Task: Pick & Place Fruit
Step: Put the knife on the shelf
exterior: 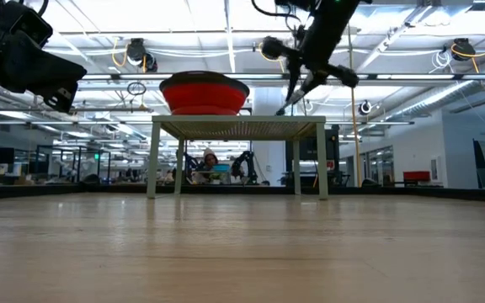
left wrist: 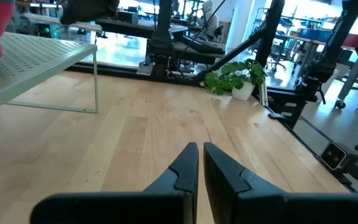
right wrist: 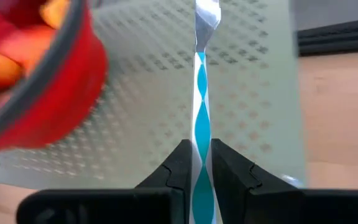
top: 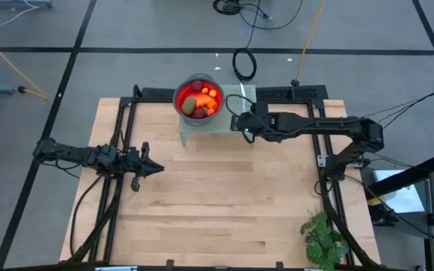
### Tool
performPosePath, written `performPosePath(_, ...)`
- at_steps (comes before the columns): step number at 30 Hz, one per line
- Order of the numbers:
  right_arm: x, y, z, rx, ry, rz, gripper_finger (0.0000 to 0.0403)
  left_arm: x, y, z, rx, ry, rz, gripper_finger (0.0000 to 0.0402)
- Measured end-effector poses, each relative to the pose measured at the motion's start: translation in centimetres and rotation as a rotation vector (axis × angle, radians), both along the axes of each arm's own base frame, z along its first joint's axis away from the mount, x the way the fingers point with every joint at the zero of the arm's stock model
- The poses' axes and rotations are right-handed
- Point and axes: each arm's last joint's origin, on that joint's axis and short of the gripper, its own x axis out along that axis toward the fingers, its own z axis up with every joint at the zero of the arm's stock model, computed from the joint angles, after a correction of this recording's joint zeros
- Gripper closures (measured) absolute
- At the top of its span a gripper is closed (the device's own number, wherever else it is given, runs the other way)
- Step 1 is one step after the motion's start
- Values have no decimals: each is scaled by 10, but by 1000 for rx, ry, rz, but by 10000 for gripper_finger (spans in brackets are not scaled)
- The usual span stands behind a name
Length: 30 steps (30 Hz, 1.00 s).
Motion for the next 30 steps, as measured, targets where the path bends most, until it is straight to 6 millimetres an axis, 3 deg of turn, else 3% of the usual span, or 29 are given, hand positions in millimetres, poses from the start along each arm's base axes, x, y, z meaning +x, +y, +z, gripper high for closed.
performPosePath(11, 13, -12, -19, 44, 11, -5, 368, 0, 0, 0, -8, 0, 0, 378)
performPosePath(30, 16, -19, -20, -1, -6, -48, 365, 0, -1, 0, -11, 1, -32, 378)
